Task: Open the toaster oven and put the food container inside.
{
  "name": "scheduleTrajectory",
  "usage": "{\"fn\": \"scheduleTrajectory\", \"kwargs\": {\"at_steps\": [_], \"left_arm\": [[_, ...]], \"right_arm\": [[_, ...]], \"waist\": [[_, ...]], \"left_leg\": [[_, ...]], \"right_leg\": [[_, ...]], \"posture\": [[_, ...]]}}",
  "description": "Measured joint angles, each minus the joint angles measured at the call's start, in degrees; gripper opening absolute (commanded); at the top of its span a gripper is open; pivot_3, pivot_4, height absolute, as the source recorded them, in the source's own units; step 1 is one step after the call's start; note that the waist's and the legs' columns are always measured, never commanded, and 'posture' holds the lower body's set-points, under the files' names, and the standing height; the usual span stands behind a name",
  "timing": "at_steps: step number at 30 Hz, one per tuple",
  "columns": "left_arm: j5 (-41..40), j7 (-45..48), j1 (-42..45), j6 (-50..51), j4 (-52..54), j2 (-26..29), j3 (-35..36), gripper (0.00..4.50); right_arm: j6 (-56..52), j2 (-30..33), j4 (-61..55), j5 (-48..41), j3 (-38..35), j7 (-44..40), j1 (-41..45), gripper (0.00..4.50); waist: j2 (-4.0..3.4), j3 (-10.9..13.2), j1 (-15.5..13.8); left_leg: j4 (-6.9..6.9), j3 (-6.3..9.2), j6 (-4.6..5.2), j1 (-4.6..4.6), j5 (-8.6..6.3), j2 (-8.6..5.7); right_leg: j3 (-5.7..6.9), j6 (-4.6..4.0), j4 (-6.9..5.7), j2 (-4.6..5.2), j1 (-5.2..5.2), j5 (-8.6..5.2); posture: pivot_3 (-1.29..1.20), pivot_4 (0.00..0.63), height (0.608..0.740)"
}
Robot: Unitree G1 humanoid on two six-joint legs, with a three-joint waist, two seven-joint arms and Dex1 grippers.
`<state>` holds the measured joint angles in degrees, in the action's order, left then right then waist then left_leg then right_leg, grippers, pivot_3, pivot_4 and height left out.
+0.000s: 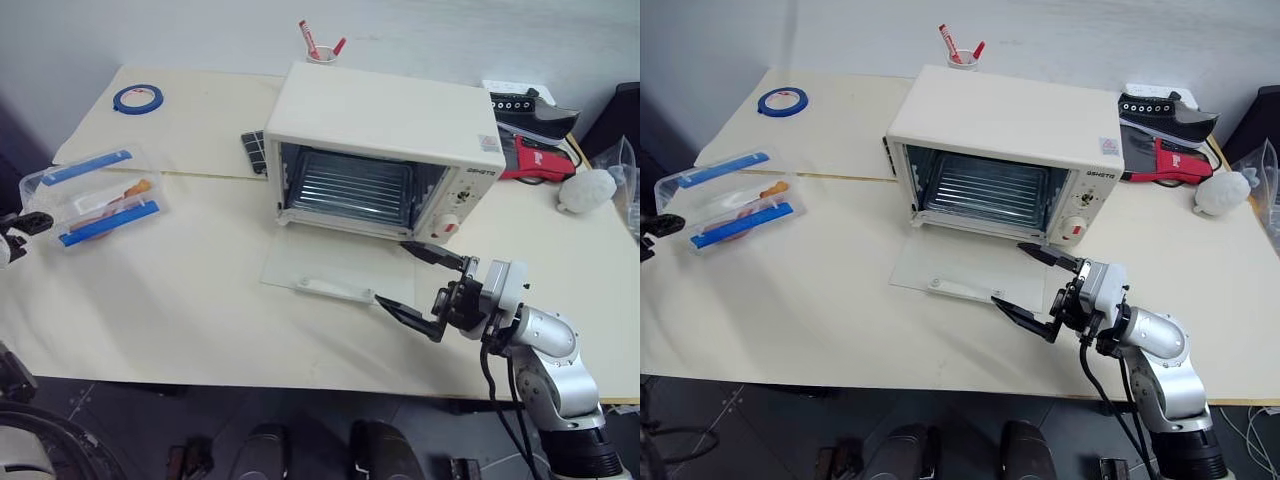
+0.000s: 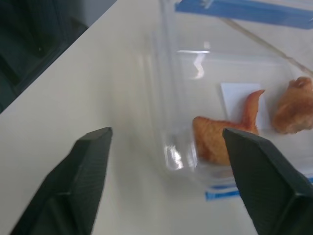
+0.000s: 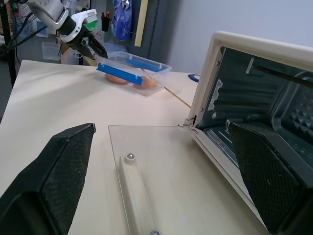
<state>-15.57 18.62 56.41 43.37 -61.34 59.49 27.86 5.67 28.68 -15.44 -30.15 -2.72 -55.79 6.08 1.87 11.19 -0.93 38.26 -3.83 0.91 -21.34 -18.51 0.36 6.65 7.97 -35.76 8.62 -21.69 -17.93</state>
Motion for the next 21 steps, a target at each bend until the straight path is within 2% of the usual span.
{"fn": "scheduleTrajectory", "kwargs": {"at_steps": [7,13,21], "left_arm": [[1.86,-2.09,9.28,-5.65,-4.92,-1.04,-3.41,4.47],[4.25,-8.63,11.59,-9.28,-11.28,-1.27,-4.88,4.47],[5.13,-14.08,14.74,-10.50,-13.98,-2.22,-4.79,4.47]], "right_arm": [[0.02,-0.13,-1.28,0.99,0.02,2.16,-1.62,4.50],[0.02,-0.15,-2.36,1.41,-0.02,4.14,-2.33,4.50],[0.10,-0.15,-2.45,1.76,-0.02,5.36,-2.38,4.50]], "waist": [[0.00,-0.01,0.44],[0.01,0.00,1.12],[0.02,0.00,0.95]], "left_leg": [[-0.03,-0.09,0.00,0.03,0.00,-0.24],[-0.05,-0.05,0.00,0.03,0.00,-0.23],[-0.03,-0.04,0.01,0.01,0.00,-0.20]], "right_leg": [[0.01,0.00,0.01,0.01,-0.01,0.00],[0.04,0.00,0.00,-0.01,-0.03,0.00],[0.01,0.00,0.00,0.04,-0.02,0.00]], "posture": [[0.00,0.150,0.740],[0.00,0.150,0.740],[0.00,0.150,0.740]]}}
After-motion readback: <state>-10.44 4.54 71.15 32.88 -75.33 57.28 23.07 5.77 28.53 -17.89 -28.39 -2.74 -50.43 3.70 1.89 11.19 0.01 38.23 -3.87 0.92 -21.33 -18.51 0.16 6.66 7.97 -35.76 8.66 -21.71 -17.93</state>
